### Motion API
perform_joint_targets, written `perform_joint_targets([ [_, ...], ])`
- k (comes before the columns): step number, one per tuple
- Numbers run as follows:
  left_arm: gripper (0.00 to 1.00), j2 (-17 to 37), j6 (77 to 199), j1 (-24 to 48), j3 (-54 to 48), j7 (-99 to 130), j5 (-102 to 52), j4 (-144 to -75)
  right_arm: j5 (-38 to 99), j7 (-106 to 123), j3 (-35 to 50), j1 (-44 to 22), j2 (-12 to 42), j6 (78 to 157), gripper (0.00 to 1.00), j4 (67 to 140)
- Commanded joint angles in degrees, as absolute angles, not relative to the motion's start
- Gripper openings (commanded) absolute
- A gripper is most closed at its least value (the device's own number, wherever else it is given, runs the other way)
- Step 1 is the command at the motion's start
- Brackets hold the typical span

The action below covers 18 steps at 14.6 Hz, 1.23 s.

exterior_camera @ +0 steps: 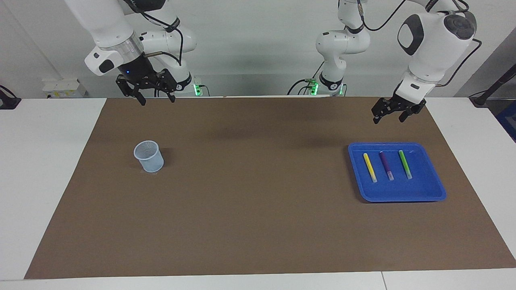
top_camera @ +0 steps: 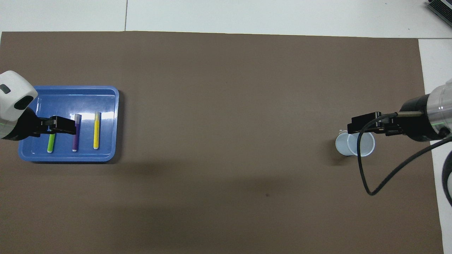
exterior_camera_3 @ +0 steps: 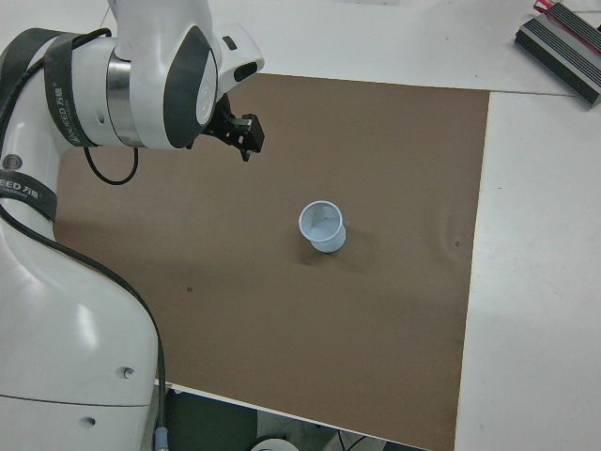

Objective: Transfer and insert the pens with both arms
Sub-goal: 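Move the left gripper over the yellow pen while the right gripper nears the cup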

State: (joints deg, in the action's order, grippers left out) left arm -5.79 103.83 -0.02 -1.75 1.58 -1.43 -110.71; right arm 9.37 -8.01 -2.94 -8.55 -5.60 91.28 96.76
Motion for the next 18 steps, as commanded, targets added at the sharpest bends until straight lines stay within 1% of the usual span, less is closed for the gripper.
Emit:
perform_joint_targets([
  [1,1.00,-5.72,109.32,-1.75,-1.93,-0.17,-2.72,-115.48,11.07,-6.51,-2.99,-9.05,-7.82,91.67,1.00,99.67],
  [5,1.00,-1.77,113.81,-3.16,-1.93,-2.11,-2.72,-116.80,19.85,-7.64,-3.08,-8.27,-8.79,91.49,1.00,101.69],
  [10,1.00,2.63,120.66,-3.16,-1.93,-2.46,-2.72,-118.47,19.69,-8.09,-3.08,-8.53,-8.88,94.04,1.00,102.04],
  [13,1.00,6.14,123.74,-3.08,-1.93,-2.55,-2.72,-118.48,19.69,-7.47,-3.08,-8.35,-9.05,93.26,1.00,102.39],
  [16,0.98,9.04,126.64,-2.81,-1.93,-2.55,-2.72,-118.48,19.69,-7.47,-2.99,-8.79,-9.05,93.34,1.00,102.48],
  [18,0.95,10.45,127.53,-2.72,-1.93,-2.64,-2.72,-118.48,20.56,-8.00,-2.99,-9.05,-8.97,92.82,1.00,101.96],
])
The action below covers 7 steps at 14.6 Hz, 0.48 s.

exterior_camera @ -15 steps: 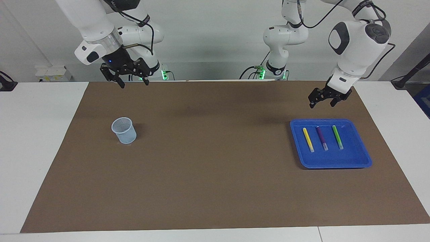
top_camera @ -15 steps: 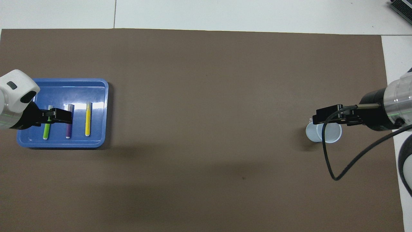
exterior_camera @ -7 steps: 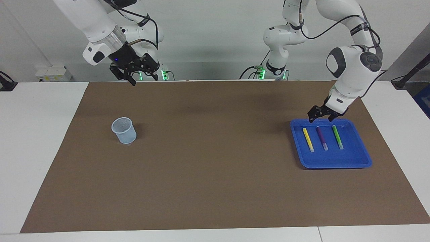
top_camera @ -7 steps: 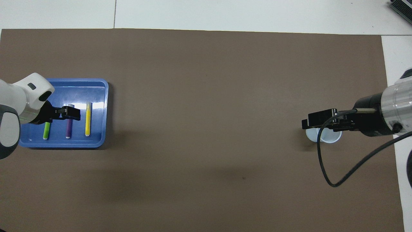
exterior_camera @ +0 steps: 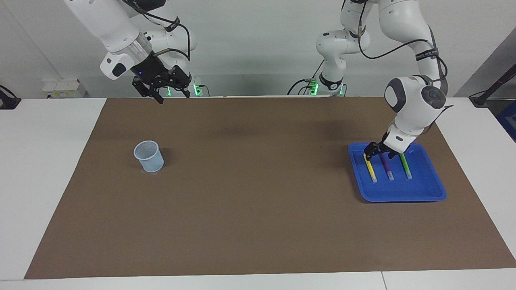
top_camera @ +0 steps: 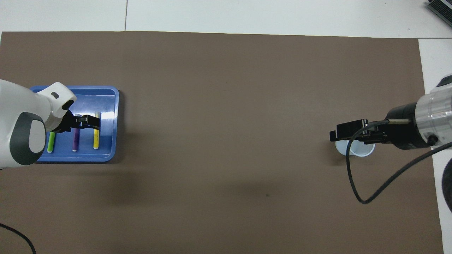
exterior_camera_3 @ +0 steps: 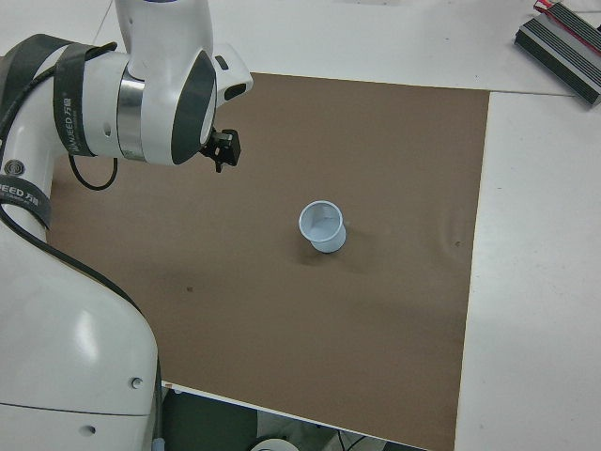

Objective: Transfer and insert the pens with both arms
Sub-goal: 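Move the left gripper over the yellow pen while the right gripper nears the cup, then grasp the yellow pen with the left gripper while the right gripper moves inward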

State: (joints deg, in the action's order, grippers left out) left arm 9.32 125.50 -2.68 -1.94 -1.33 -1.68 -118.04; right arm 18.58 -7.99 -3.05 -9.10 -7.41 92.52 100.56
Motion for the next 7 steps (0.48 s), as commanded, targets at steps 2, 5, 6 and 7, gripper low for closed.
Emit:
perform_joint_targets([
  [2,0.92,11.59,128.49,-2.64,-1.93,-2.55,-2.72,-118.48,19.95,-8.09,-2.38,-9.75,-9.84,92.72,1.00,102.13],
  [5,0.90,13.70,131.04,-2.37,-1.93,-2.55,-2.72,-118.56,19.86,-6.16,-2.37,-9.67,-9.93,93.08,1.00,102.30],
  [6,0.90,13.97,131.48,-2.37,-2.02,-2.55,-2.72,-118.56,19.86,-2.50,-2.37,-9.32,-9.93,92.82,1.00,102.39],
  [7,0.90,14.15,131.66,-2.37,-2.02,-2.55,-2.72,-118.48,19.60,2.32,-2.46,-9.14,-9.93,93.33,1.00,102.48],
])
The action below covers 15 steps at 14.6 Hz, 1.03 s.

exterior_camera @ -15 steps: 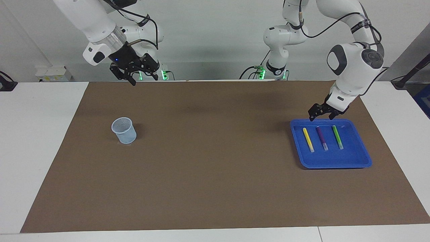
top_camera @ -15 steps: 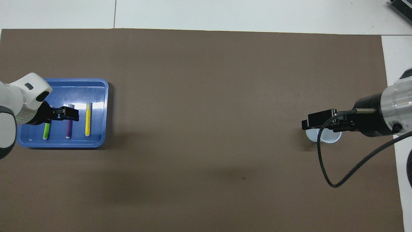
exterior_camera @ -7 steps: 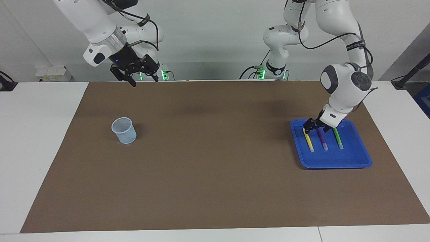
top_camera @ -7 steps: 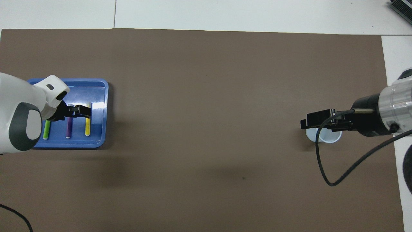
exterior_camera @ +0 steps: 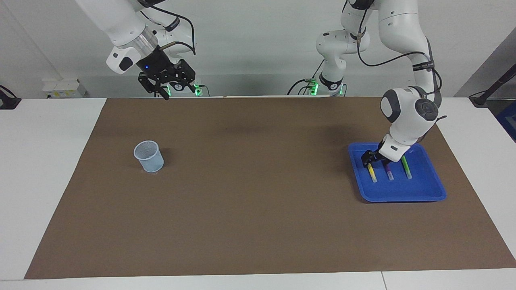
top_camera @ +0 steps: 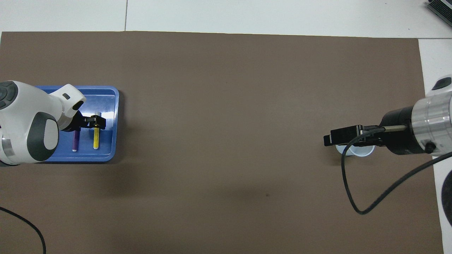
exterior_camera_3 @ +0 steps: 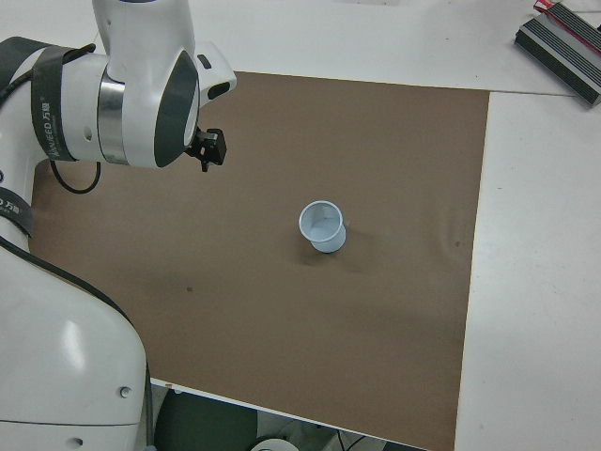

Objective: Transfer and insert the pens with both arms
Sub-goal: 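Grasp the yellow pen with the left gripper while the right gripper moves inward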

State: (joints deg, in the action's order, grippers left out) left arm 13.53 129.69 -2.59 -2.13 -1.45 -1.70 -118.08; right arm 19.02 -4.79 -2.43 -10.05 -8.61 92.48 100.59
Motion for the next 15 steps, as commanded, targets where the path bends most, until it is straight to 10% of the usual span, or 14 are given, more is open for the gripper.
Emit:
perform_joint_targets([
  [1,0.90,14.15,131.83,-2.37,-2.02,-2.55,-2.72,-118.48,19.08,5.33,-2.55,-8.79,-9.93,93.43,1.00,102.57],
  [6,0.79,15.38,133.77,-2.20,-2.02,-2.46,-2.72,-118.56,18.98,8.27,-2.46,-7.47,-9.93,93.25,1.00,102.66],
  [15,0.08,15.03,136.23,-1.58,-1.93,-2.20,-2.72,-121.20,18.81,5.63,-2.20,-8.26,-10.37,93.51,1.00,103.09],
])
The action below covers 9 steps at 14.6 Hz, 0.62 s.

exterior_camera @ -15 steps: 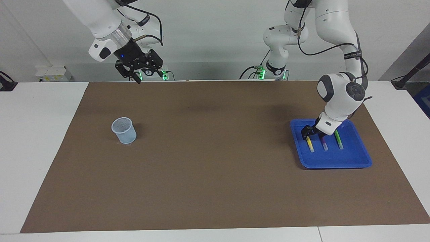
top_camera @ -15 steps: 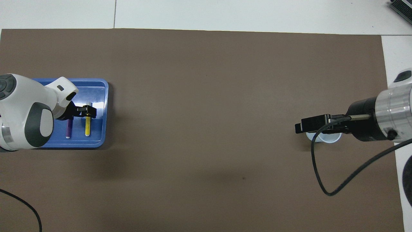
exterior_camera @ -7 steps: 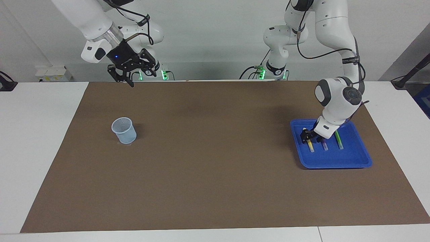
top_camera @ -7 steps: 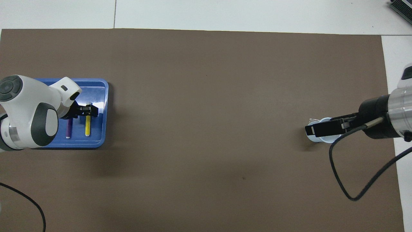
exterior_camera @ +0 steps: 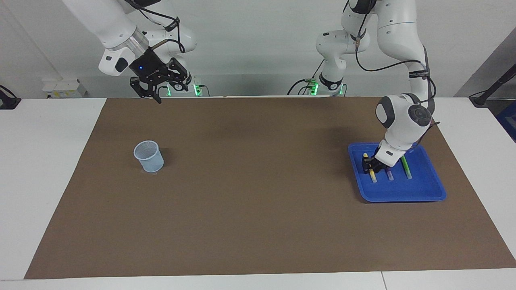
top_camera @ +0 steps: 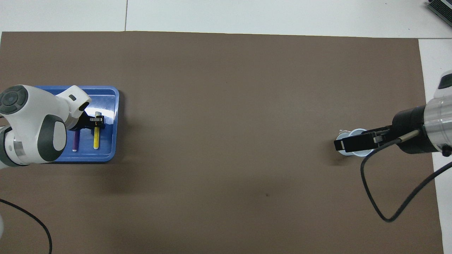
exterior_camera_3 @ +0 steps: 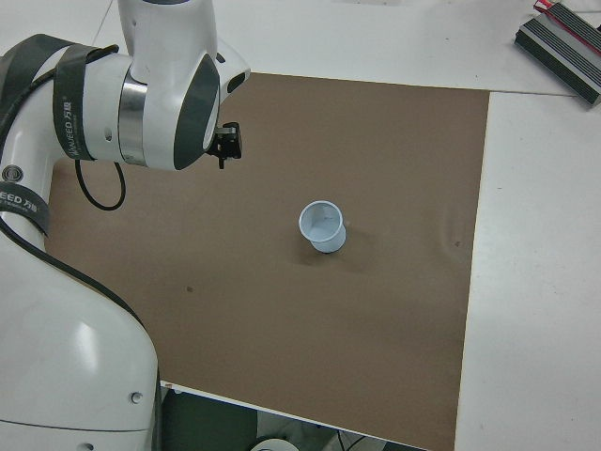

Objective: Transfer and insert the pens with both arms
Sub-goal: 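Grasp the yellow pen with the left gripper while the right gripper moves inward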

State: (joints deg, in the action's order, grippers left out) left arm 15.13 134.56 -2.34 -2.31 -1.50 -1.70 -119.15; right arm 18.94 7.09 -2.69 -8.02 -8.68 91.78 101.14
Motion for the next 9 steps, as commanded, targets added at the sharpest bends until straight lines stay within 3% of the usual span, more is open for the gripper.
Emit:
perform_joint_targets([
  [1,0.00,14.94,136.06,-1.58,-2.02,-2.11,-2.72,-121.20,19.16,3.88,-1.94,-8.26,-10.28,94.04,1.00,103.01],
  [6,0.00,14.85,133.52,-0.70,-2.02,-1.06,-2.72,-120.41,18.90,4.39,-1.76,-9.93,-9.67,94.48,1.00,103.27],
  [9,0.00,14.42,127.65,-1.32,-2.02,-0.79,-2.72,-116.39,18.81,4.66,-1.67,-10.02,-9.75,94.74,1.00,104.23],
])
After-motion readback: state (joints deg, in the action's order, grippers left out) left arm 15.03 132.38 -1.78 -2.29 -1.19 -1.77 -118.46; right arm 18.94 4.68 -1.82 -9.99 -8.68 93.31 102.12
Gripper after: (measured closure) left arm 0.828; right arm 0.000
